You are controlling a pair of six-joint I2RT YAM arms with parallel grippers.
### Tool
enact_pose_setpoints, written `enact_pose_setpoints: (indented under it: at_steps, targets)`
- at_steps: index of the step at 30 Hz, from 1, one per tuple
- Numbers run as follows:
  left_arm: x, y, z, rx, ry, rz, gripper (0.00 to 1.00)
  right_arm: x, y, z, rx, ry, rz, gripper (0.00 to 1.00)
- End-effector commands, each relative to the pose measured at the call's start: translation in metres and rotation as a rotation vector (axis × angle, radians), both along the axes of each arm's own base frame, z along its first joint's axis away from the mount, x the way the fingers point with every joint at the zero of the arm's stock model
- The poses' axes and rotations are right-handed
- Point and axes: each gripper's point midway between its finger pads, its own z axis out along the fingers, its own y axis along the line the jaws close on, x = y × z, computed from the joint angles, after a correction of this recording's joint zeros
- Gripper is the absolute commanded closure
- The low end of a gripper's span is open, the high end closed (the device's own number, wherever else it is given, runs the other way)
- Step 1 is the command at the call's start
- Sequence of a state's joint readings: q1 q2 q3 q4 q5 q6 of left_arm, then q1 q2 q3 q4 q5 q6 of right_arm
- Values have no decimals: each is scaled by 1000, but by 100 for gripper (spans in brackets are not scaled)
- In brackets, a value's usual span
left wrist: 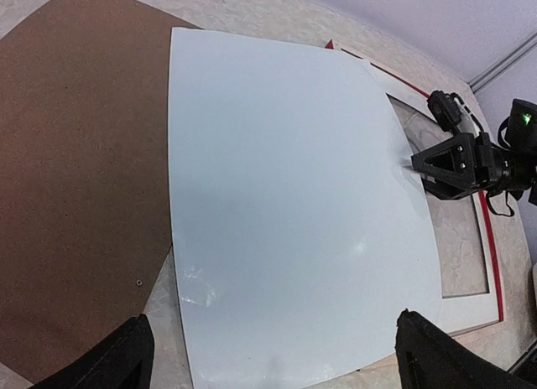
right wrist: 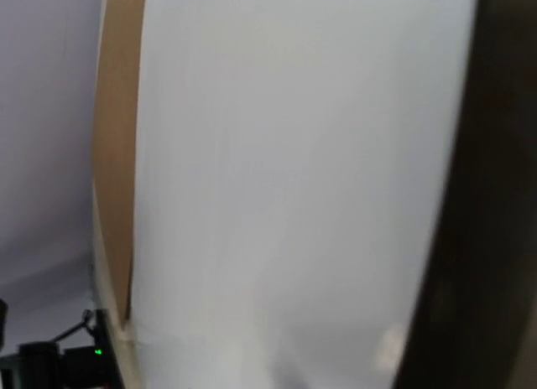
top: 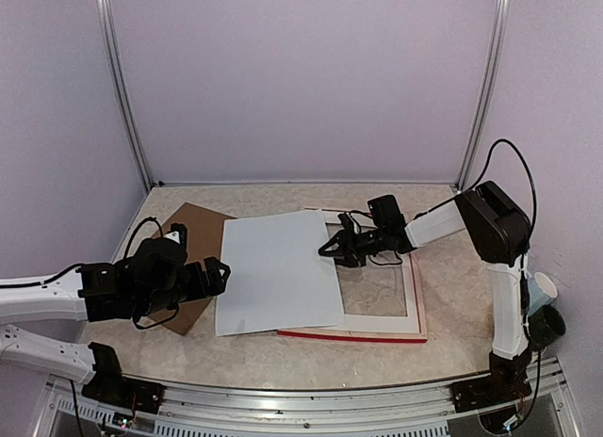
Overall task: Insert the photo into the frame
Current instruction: Pick up the photo from the frame body.
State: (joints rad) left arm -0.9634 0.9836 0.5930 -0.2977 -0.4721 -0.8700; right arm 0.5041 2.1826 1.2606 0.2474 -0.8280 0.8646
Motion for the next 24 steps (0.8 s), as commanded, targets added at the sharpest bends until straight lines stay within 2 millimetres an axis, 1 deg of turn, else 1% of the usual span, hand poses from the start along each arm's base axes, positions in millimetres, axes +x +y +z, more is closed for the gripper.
enact_pose_setpoints:
  at_steps: [1, 6, 8, 9, 17, 20, 24]
  targets:
    - [1, 3, 2, -20, -12, 14, 1, -10, 7, -2, 48, 11, 42, 69]
    - [1, 3, 5, -24, -15, 14, 1, -16, 9, 0, 92, 28, 57, 93]
    - [1, 3, 5, -26, -17, 14, 1, -17, 8, -1, 94, 30, 59, 99]
    - [1, 3, 6, -26, -17, 14, 1, -17, 8, 1, 95, 26, 59, 100]
    - [0, 5, 7, -25, -19, 16, 1, -14, 1, 13, 36, -28, 33, 100]
    - [1, 4, 7, -29, -19, 16, 1, -11, -4, 20, 2, -58, 12, 100]
    - [1, 3, 7, -31, -16, 15, 1, -6, -16, 25, -55, -86, -25, 100]
